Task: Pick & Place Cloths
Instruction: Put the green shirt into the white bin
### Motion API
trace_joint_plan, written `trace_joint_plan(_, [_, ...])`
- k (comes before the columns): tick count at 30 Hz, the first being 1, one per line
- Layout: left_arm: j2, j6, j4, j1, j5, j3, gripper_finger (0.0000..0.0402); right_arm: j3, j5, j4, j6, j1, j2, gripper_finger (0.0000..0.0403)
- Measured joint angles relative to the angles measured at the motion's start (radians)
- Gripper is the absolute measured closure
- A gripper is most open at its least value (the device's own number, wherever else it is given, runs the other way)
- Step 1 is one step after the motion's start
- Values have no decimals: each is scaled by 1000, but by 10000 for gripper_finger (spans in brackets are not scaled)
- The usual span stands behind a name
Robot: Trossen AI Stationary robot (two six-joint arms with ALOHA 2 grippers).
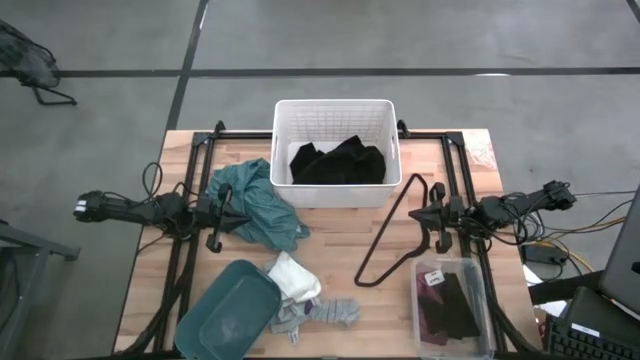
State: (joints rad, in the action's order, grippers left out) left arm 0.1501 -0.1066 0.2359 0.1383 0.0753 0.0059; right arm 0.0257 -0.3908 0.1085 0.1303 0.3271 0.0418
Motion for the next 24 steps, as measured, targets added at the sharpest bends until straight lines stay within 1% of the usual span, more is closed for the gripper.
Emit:
trace_joint_plan(4, [0,12,19,-1,1,0,384,0,0,0,0,0,0,394])
trace_joint_plan(8, [0,24,105,-1,3,0,385,0,0,0,0,0,0,394])
trace_joint_plan(11, [0,5,240,-1,5,0,383,0,0,0,0,0,0,394])
trace_joint_plan(12, [0,14,298,-1,19,0,383,0,0,0,0,0,0,394])
trace_joint_plan(14, [3,30,384,-1,86,5,384,0,0,0,0,0,0,394])
trace_joint_plan(17, [12,-41,307,-1,146,71,378,0,0,0,0,0,0,394])
trace_joint_plan(19, [30,-76,201,0,198,132,364,0,0,0,0,0,0,394])
trace_joint_plan(21, [70,-88,33,0,274,202,343,0,0,0,0,0,0,394])
trace_joint_plan(24, [148,-92,-229,0,429,316,303,0,0,0,0,0,0,394])
